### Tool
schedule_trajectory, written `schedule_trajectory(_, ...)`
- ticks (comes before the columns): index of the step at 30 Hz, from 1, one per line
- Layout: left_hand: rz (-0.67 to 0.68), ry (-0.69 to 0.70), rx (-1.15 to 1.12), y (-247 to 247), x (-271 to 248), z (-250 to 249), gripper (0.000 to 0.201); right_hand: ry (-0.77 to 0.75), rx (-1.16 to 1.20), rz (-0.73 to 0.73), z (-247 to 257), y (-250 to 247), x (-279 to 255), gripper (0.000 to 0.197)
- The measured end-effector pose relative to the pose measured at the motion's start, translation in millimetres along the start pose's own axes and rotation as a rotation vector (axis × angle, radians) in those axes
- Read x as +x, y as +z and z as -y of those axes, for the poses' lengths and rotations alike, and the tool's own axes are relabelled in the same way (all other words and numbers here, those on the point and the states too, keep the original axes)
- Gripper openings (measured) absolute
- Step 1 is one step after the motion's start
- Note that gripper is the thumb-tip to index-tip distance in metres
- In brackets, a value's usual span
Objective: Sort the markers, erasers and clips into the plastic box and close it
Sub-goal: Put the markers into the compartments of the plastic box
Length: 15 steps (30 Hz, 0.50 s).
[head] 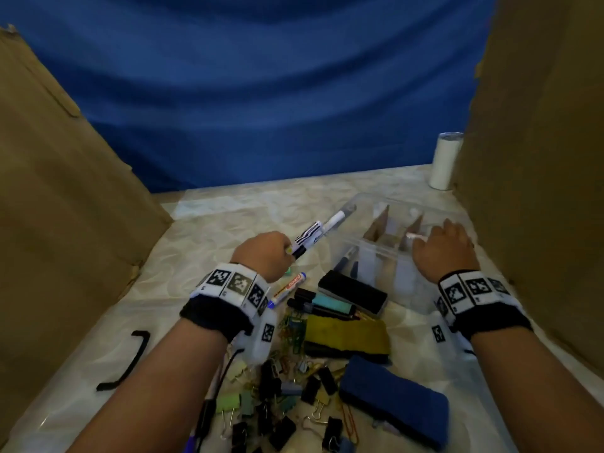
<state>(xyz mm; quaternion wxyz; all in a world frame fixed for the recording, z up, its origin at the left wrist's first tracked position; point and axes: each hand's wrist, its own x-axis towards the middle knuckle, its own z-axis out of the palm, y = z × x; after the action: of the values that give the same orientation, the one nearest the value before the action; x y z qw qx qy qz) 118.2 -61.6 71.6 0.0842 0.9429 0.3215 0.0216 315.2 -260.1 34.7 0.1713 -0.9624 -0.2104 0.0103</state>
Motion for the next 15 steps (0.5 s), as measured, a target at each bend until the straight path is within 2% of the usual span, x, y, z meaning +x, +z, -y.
schedule_trajectory(3, -0.067, -0.008, -0.003, -7, 26, -22, 0.017, -0.011, 0.016, -0.003, 1, 3, 0, 0.059)
schedule_trajectory(4, -0.064, -0.009, -0.001, -10, 36, -31, 0.018, -0.018, 0.003, -0.007, 1, 2, 0, 0.059)
schedule_trajectory(8, 0.023, 0.052, -0.005, -19, 65, -68, 0.051, -0.058, -0.059, -0.026, 0, 4, -3, 0.057)
schedule_trajectory(10, 0.011, 0.142, 0.029, -23, 71, -84, 0.056, -0.055, -0.043, -0.031, 0, 4, -4, 0.058)
schedule_trajectory(13, 0.035, 0.176, 0.173, -22, 76, -104, 0.044, -0.054, -0.029, -0.039, -1, 6, -3, 0.058)
schedule_trajectory(15, 0.05, 0.163, 0.147, -17, 83, -112, 0.032, -0.06, -0.021, -0.047, -2, 7, -3, 0.059)
